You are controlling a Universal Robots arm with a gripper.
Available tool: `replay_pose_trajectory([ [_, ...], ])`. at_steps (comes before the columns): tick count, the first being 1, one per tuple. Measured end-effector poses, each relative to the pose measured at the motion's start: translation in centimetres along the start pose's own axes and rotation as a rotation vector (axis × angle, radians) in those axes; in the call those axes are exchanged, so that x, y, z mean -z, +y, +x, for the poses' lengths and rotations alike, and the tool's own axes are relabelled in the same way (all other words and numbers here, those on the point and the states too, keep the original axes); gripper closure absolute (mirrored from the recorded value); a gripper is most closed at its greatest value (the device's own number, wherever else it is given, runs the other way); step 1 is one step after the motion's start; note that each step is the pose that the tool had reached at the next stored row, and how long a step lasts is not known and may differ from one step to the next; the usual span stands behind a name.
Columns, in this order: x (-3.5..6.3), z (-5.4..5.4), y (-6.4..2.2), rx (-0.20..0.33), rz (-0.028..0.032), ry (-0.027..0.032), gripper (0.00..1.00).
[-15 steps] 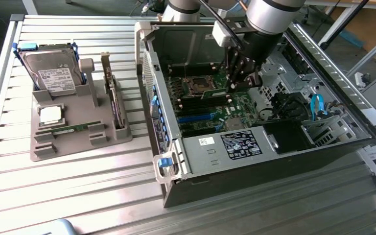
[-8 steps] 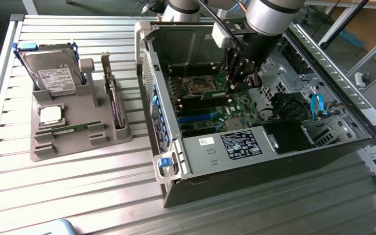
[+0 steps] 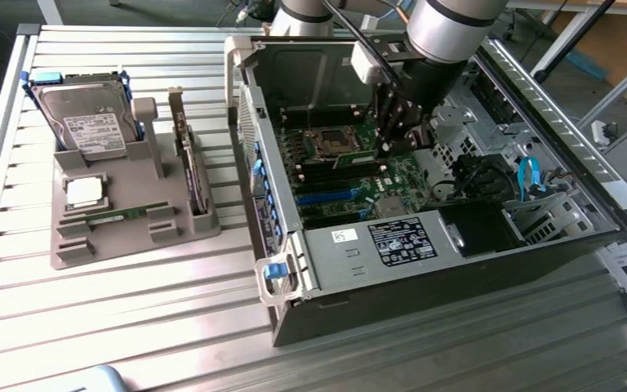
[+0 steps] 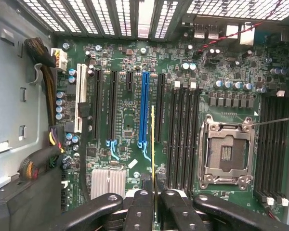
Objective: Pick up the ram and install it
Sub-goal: 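Insert the ram into the slot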
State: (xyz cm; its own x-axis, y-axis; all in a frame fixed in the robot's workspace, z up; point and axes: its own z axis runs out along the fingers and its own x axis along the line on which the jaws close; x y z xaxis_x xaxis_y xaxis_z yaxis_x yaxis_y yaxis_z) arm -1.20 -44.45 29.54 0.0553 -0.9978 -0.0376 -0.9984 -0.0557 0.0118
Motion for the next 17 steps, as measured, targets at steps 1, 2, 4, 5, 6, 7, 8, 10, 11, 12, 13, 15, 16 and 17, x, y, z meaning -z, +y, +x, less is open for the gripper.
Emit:
replay_pose_trajectory([
  [1, -0.06, 0.0, 0.0, 0.0, 0.0, 0.0, 0.87],
  [2, -0.11, 0.01, 0.01, 0.0, 0.0, -0.0001, 0.87],
  [4, -0.2, 0.01, 0.01, 0.0, 0.0, 0.0, 0.87],
  [5, -0.26, 0.01, 0.02, 0.0, 0.0, -0.0001, 0.87],
  [6, -0.3, 0.01, 0.02, 0.0, 0.0, 0.0, 0.87],
  [7, -0.35, 0.01, 0.03, 0.0, 0.0, 0.0, 0.87],
  [8, -0.4, 0.02, 0.03, 0.0, 0.0, 0.0, 0.87],
  [10, -0.52, 0.02, 0.03, 0.0, 0.0, 0.0, 0.87],
  [11, -0.57, 0.02, 0.03, 0.0, 0.0, 0.0, 0.87],
  [12, -0.63, 0.02, 0.03, 0.0, 0.0, 0.0, 0.87],
  [13, -0.72, 0.03, 0.02, 0.0, 0.0, -0.0001, 0.87],
  [15, -0.84, 0.03, 0.02, 0.0, 0.0, -0.0001, 0.87],
  [16, -0.88, 0.03, 0.02, -0.001, 0.0, -0.0001, 0.87],
  [17, -0.93, 0.03, 0.02, -0.001, 0.0, 0.0, 0.87],
])
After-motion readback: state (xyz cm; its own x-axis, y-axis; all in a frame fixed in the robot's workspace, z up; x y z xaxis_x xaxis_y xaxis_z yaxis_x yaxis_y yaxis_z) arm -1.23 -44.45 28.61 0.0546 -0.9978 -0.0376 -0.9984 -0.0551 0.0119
